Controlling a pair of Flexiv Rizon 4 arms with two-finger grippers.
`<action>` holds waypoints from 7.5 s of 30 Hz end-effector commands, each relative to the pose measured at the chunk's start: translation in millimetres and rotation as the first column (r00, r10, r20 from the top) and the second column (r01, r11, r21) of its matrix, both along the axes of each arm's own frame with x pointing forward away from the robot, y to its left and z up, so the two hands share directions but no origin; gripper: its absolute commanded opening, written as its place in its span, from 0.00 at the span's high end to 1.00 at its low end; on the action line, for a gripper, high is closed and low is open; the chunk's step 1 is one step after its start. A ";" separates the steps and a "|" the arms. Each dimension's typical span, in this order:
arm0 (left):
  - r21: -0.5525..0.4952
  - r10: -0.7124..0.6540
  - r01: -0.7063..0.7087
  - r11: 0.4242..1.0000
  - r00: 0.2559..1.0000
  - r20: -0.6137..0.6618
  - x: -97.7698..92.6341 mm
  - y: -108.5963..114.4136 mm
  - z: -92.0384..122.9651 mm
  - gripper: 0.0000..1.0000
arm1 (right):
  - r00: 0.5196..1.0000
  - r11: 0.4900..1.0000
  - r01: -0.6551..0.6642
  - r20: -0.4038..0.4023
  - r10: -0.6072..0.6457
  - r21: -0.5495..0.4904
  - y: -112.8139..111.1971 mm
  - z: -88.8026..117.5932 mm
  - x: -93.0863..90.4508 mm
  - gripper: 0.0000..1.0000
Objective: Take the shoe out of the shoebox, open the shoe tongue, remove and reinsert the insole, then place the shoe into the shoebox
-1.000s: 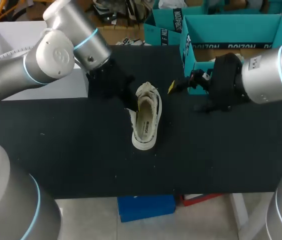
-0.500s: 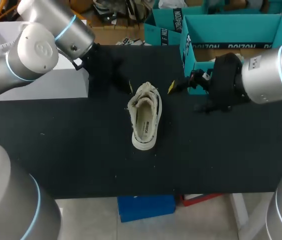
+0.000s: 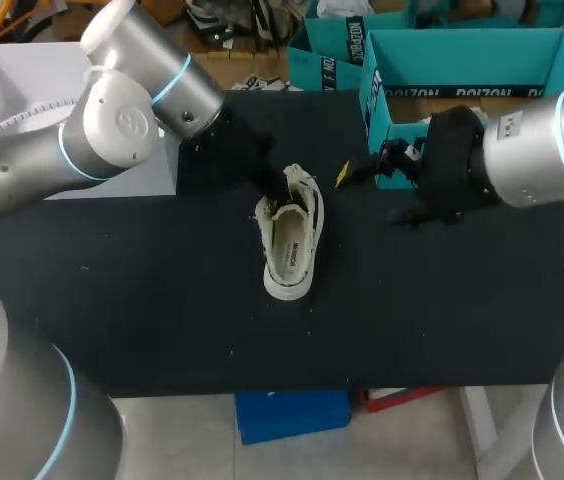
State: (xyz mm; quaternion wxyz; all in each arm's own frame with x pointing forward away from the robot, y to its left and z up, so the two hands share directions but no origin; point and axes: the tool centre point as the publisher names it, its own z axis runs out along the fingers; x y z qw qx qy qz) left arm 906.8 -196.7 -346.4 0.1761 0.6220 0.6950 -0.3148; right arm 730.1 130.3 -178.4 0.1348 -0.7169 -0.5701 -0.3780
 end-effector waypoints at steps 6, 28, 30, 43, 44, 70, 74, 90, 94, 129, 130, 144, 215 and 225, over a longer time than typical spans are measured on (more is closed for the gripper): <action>0.010 -0.022 0.022 1.000 0.999 -0.038 -24.1 14.7 -16.7 1.00 | 1.000 1.000 0.001 0.000 -0.001 0.000 0.5 -0.1 -0.1 0.00; 0.192 -0.095 0.096 0.977 0.995 -0.014 -30.0 91.2 73.1 0.65 | 1.000 1.000 0.001 0.000 -0.001 0.000 0.5 -0.1 -0.1 0.00; 0.227 -0.088 0.092 0.970 0.996 -0.028 -31.2 101.2 74.1 0.20 | 1.000 1.000 0.001 0.000 -0.001 0.000 0.5 -0.1 -0.1 0.00; 0.212 0.238 -0.185 0.960 0.934 -0.267 -41.6 165.5 93.7 0.00 | 1.000 1.000 0.001 0.000 -0.001 0.000 0.5 -0.1 -0.1 0.00; 0.212 0.238 -0.185 0.960 0.934 -0.267 -41.6 165.5 93.7 0.00 | 1.000 1.000 0.001 0.000 -0.001 0.000 0.5 -0.1 -0.1 0.00; 0.489 0.763 -0.585 0.647 0.508 -0.400 -4.2 167.6 83.3 0.00 | 1.000 1.000 0.001 0.000 -0.001 0.000 0.5 -0.1 -0.1 0.00; 0.527 0.816 -0.626 0.575 0.395 -0.422 -0.5 175.2 80.0 0.00 | 1.000 1.000 0.001 0.000 -0.001 0.000 0.5 -0.1 -0.1 0.00; 0.474 0.812 -0.705 0.528 0.257 -0.524 -34.4 212.8 92.2 0.00 | 1.000 1.000 0.001 0.000 -0.001 0.000 0.5 -0.1 -0.1 0.00; 0.474 0.812 -0.705 0.528 0.257 -0.524 -34.4 212.8 92.2 0.00 | 1.000 1.000 0.001 0.000 -0.001 0.000 0.5 -0.1 -0.1 0.00; 0.474 0.812 -0.705 0.528 0.257 -0.524 -34.4 212.8 92.2 0.00 | 1.000 1.000 0.001 0.000 -0.001 0.000 0.5 -0.1 -0.1 0.00; 0.474 0.812 -0.705 0.528 0.257 -0.524 -34.4 212.8 92.2 0.00 | 1.000 1.000 0.001 0.000 -0.001 0.000 0.5 -0.1 -0.1 0.00; 0.474 0.812 -0.705 0.528 0.257 -0.524 -34.4 212.8 92.2 0.00 | 0.980 0.923 -0.188 -0.127 0.153 -0.335 15.3 -6.1 104.8 0.00; 0.474 0.812 -0.705 0.528 0.257 -0.524 -34.4 212.8 92.2 0.00 | 0.888 0.745 -0.424 -0.396 0.232 -0.514 47.2 -179.8 137.6 0.35; 0.474 0.812 -0.705 0.528 0.257 -0.524 -34.4 212.8 92.2 0.00 | 0.881 0.748 -0.432 -0.412 0.232 -0.504 39.3 -205.2 138.4 0.52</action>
